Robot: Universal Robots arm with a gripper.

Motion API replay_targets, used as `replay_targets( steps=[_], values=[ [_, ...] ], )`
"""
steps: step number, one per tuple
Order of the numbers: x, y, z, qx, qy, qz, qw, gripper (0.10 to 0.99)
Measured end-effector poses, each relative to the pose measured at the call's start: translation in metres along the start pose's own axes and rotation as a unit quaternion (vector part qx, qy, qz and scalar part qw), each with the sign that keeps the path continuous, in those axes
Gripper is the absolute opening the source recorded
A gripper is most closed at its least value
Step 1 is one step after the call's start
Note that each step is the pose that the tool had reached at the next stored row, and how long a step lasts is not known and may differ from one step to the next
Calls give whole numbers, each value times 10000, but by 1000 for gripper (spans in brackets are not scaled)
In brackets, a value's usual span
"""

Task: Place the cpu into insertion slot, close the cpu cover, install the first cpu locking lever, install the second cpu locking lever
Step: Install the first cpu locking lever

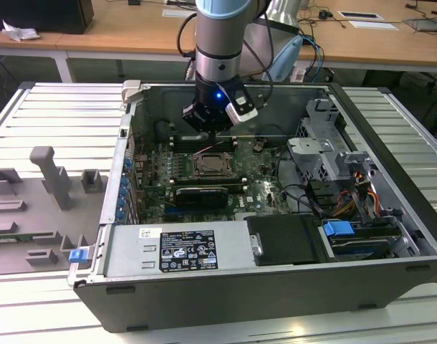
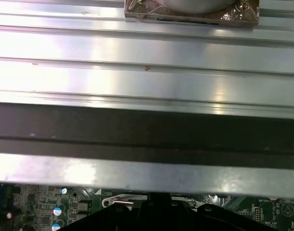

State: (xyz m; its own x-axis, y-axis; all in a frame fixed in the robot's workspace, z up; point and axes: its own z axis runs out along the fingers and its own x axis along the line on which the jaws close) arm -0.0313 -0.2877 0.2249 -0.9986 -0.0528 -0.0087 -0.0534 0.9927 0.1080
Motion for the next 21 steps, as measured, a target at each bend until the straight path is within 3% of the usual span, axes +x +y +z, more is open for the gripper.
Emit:
replay_targets(
  steps=[6,8,15,21],
  values=[
    [-88,-9,66,-1,0,0,10000,106],
    [-128,-18,128,-1,0,-1,10000,106],
    [-133,-26,199,-1,-1,0,10000,106],
    [-139,-28,215,-1,-1,0,10000,106]
  ],
)
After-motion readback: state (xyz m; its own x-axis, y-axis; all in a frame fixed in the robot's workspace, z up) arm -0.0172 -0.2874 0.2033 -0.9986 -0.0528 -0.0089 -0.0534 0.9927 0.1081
